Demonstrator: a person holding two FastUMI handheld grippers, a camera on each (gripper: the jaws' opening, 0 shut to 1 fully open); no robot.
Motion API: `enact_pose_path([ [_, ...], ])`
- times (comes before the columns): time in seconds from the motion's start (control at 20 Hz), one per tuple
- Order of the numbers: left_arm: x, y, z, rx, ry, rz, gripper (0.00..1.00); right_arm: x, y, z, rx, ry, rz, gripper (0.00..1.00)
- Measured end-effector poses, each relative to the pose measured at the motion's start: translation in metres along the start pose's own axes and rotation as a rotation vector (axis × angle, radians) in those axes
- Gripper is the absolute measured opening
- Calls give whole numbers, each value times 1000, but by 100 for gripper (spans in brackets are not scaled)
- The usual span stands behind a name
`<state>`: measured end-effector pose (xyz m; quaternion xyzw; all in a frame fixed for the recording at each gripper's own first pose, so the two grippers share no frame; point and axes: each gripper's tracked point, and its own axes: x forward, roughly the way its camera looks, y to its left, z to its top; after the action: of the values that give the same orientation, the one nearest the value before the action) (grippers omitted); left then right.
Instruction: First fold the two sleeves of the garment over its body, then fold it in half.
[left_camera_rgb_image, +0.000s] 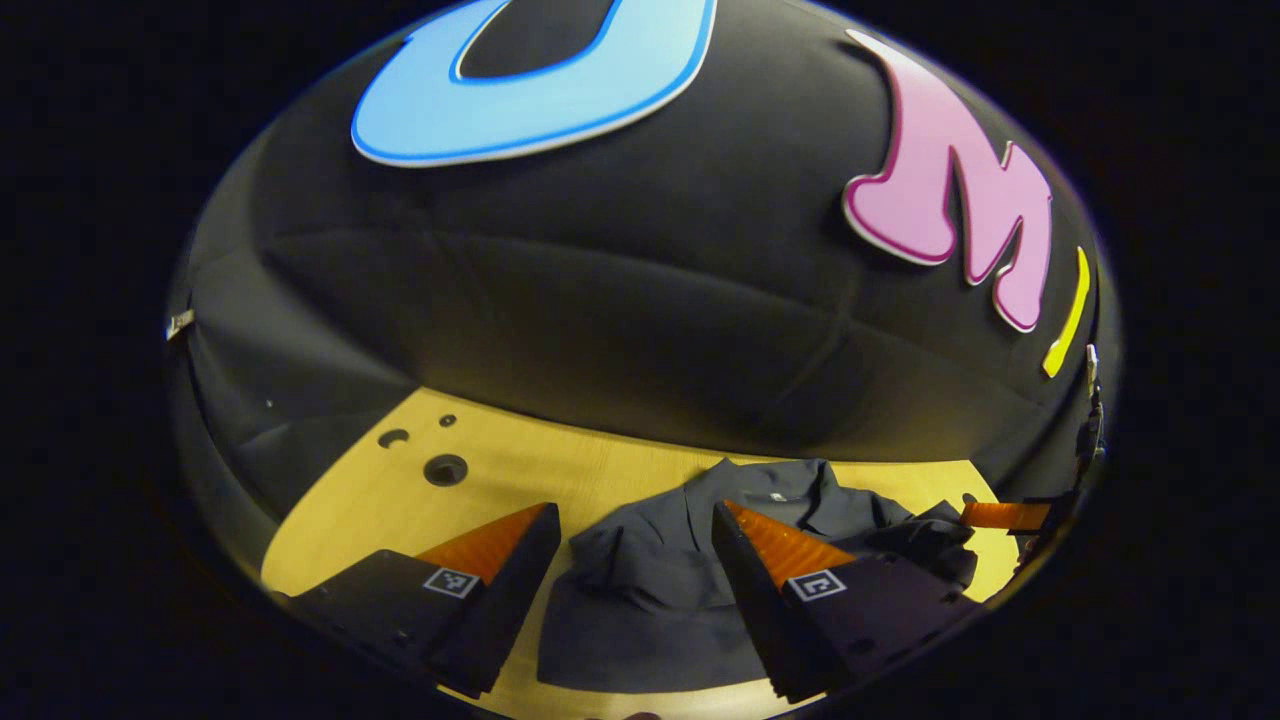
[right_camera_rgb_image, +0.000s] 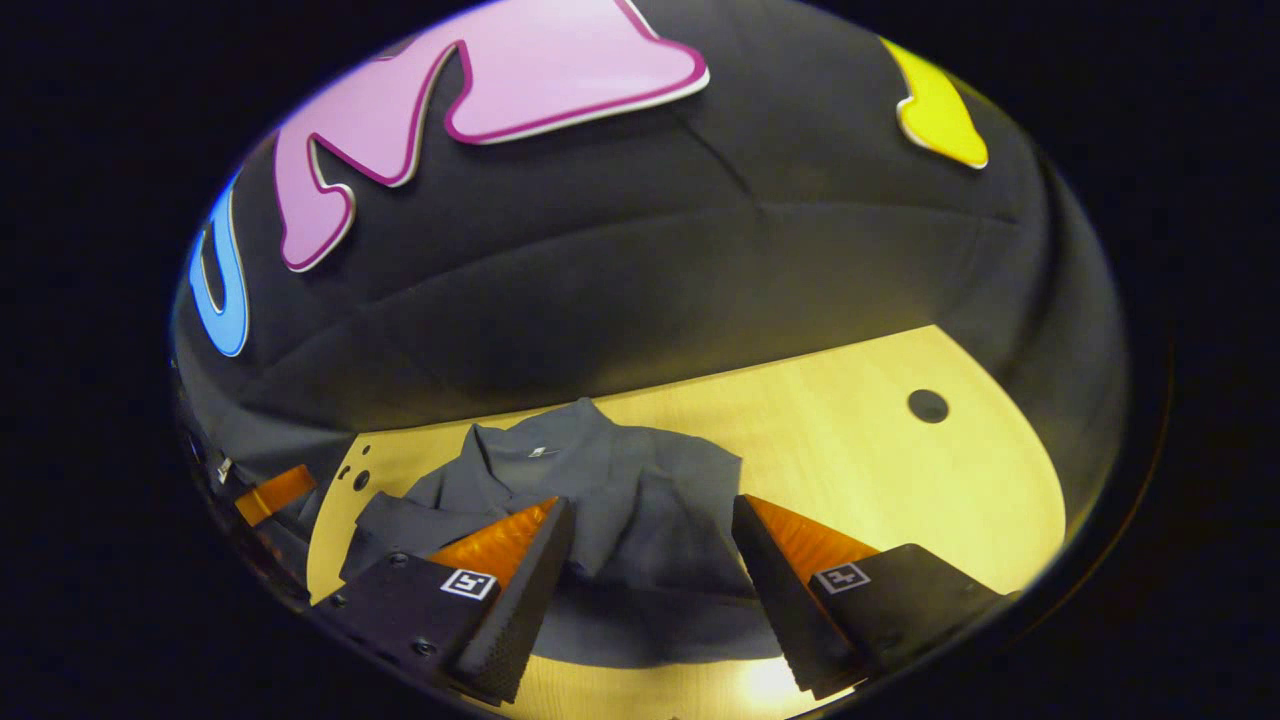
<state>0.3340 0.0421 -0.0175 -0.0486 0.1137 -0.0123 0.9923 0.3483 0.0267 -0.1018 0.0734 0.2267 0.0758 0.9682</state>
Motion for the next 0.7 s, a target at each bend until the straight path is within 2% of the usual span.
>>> enact_pose_path([
  [0.15, -45, -5, 15, 52, -73, 9, 96, -39, -6, 4, -19, -62, -38, 99],
  [0.25, -75, -8, 20, 48, -115, 29, 96, -68, -6, 1, -14, -83, -56, 99],
  [0.45, -135, -20, 23, 27, -159, 17, 96, -131, 0, -10, -9, -107, -68, 99],
  [0.7, -197, -25, 19, 119, -219, 6, 96, -212, 3, -17, -50, -206, -101, 99],
])
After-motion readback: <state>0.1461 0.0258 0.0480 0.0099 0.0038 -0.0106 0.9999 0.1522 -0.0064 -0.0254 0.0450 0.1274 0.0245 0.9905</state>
